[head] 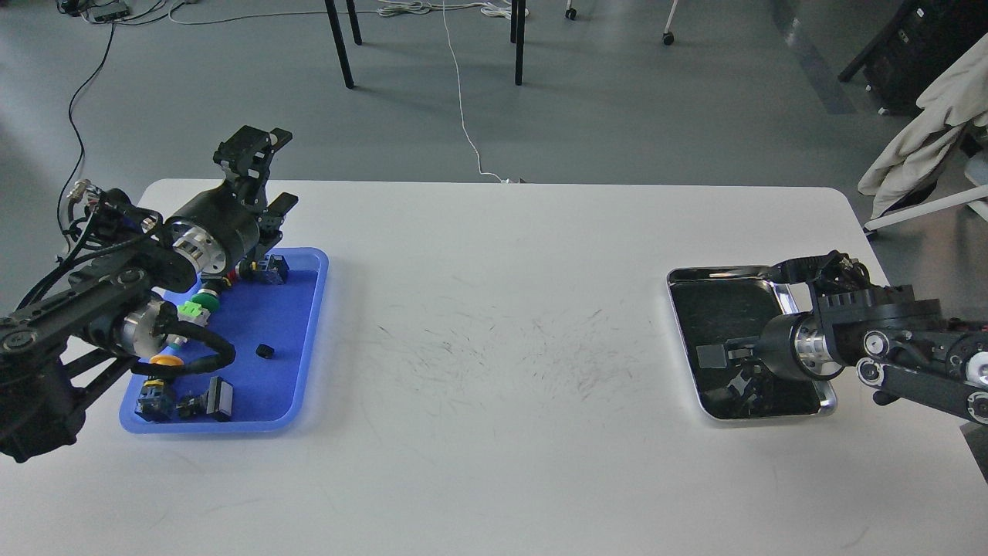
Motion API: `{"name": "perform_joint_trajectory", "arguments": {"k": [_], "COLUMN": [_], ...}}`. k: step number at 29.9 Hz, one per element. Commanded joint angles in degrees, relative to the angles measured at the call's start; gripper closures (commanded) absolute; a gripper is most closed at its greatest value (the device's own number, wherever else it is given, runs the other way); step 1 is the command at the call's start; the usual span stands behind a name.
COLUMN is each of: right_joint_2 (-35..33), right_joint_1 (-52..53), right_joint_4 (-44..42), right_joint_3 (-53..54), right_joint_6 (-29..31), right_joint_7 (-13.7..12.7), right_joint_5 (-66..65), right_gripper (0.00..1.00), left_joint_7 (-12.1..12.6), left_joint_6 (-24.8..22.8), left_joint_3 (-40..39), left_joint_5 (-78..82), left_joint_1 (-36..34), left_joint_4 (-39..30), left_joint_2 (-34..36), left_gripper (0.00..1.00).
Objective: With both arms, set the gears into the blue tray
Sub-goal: 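Grasp another small black part in the metal tray with the right gripper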
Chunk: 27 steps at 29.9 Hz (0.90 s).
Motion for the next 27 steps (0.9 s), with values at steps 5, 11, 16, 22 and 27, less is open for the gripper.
{"name": "perform_joint_trajectory", "arguments": {"k": [5, 11, 16, 22, 27], "right_joint_2": [-0.04, -0.12, -0.04, -0.12, -0.39], "right_joint_1": [0.50, 1.20, 1.20, 1.38, 2.69], "right_joint_4": [0.09, 0.09, -0.08, -0.26, -0.09], "right_joint_3": [-0.93, -0.93, -0.93, -0.93, -0.93], "right_joint_6": [0.23, 1.37, 1.81, 3.13, 3.13], "right_joint_7": [0.18, 0.44, 0.44, 0.79, 0.88], "right_joint_5": [-0.73, -0.73, -0.73, -1.52, -1.52], "right_gripper": [0.54, 0.76, 0.91, 0.98, 0.98], "left_joint_7": [0.01, 0.00, 0.01, 0.01, 0.09], "left_joint_6": [0.00, 0.00, 0.00, 0.00, 0.00], "left_joint_3": [0.00, 0.00, 0.00, 0.00, 0.00], "left_joint_5": [0.00, 0.00, 0.00, 0.00, 0.09], "left_joint_1": [0.00, 0.00, 0.00, 0.00, 0.00], "left_joint_4": [0.00, 0.00, 0.00, 0.00, 0.00], "left_joint_2": [0.05, 0.14, 0.23, 0.31, 0.23], "left_gripper": [0.02, 0.02, 0.02, 0.02, 0.02]}}
